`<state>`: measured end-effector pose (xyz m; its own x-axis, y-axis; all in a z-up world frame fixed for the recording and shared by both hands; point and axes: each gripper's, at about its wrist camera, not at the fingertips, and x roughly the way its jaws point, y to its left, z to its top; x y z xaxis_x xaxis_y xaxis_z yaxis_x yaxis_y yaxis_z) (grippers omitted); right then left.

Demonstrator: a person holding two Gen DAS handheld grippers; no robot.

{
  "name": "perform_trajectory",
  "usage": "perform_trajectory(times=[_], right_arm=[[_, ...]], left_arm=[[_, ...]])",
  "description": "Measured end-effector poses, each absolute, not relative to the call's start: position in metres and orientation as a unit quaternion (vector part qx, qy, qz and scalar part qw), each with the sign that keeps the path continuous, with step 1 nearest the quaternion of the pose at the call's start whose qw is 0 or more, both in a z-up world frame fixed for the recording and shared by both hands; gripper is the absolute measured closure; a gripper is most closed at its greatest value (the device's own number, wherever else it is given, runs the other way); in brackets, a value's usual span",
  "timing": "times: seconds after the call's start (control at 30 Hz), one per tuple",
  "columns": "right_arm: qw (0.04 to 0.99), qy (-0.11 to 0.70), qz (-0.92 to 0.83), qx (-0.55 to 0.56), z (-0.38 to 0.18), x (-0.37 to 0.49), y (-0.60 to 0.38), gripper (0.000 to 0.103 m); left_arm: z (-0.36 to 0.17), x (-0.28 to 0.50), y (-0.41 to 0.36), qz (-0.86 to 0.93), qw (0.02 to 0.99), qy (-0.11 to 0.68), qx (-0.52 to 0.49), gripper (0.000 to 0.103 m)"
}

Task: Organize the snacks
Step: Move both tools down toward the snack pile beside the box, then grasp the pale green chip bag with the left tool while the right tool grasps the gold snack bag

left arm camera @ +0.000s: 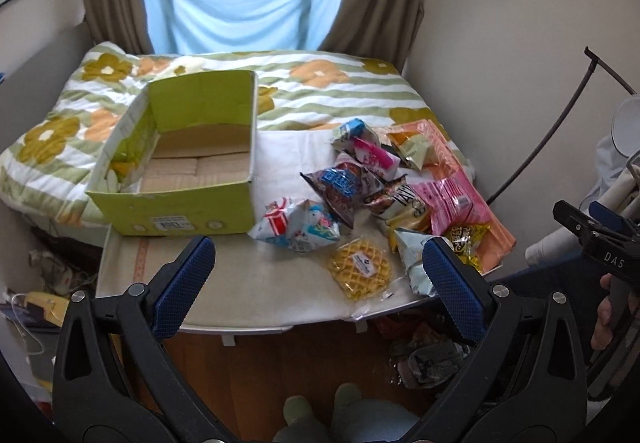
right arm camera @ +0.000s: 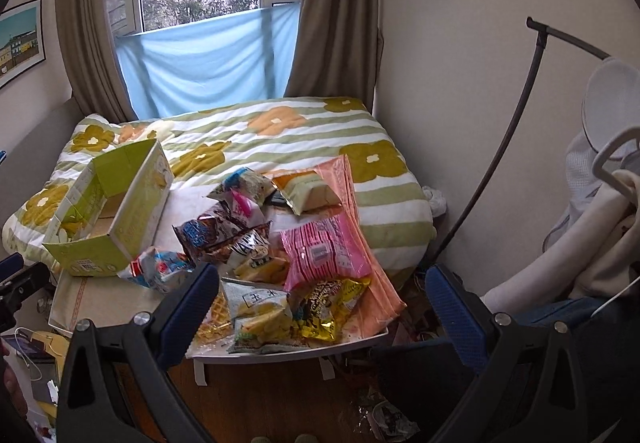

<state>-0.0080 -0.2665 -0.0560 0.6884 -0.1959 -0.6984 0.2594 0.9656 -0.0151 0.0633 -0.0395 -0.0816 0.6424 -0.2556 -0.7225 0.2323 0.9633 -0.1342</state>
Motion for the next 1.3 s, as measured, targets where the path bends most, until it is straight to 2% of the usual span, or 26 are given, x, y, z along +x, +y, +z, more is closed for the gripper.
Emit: perform_trajectory(times=[0.27, 0.47, 0.57, 0.77, 1.03, 1.17, 1.23, 1.3], right_arm=[[0.890, 0.438, -0.087, 0.093, -0.119, 0.018, -0.311, 0.000], [0.876, 0.470, -0.057, 0.088, -0.168, 0.044, -0.325, 0.000], [0.872, 0.478, -0.035, 0.102, -0.188, 0.054, -0.331, 0.007], [0.860, 0.494, -0.042, 0.125, -0.217, 0.066, -0.333, 0.008], [0.853, 0.497, -0.060, 0.146, -0.237, 0.073, -0.331, 0.013], [0.850, 0.500, -0.066, 0.153, -0.245, 0.077, -0.330, 0.013], [0.850, 0.499, -0.069, 0.154, -0.247, 0.078, -0.330, 0.013], [0.850, 0.499, -0.073, 0.151, -0.248, 0.079, -0.329, 0.013]], left_arm=[[-0.135, 0.083, -0.118, -0.179, 0.881, 0.437, 0.001, 0.000], [-0.192, 0.093, -0.178, -0.214, 0.857, 0.468, 0.019, 0.000], [-0.216, 0.097, -0.196, -0.225, 0.850, 0.477, 0.019, 0.001], [-0.246, 0.106, -0.214, -0.230, 0.841, 0.488, 0.024, 0.002], [-0.265, 0.118, -0.229, -0.236, 0.836, 0.493, 0.040, 0.024], [-0.268, 0.122, -0.230, -0.232, 0.833, 0.501, 0.037, 0.026], [-0.268, 0.124, -0.231, -0.233, 0.831, 0.504, 0.034, 0.035], [-0.269, 0.125, -0.230, -0.230, 0.829, 0.508, 0.034, 0.038]])
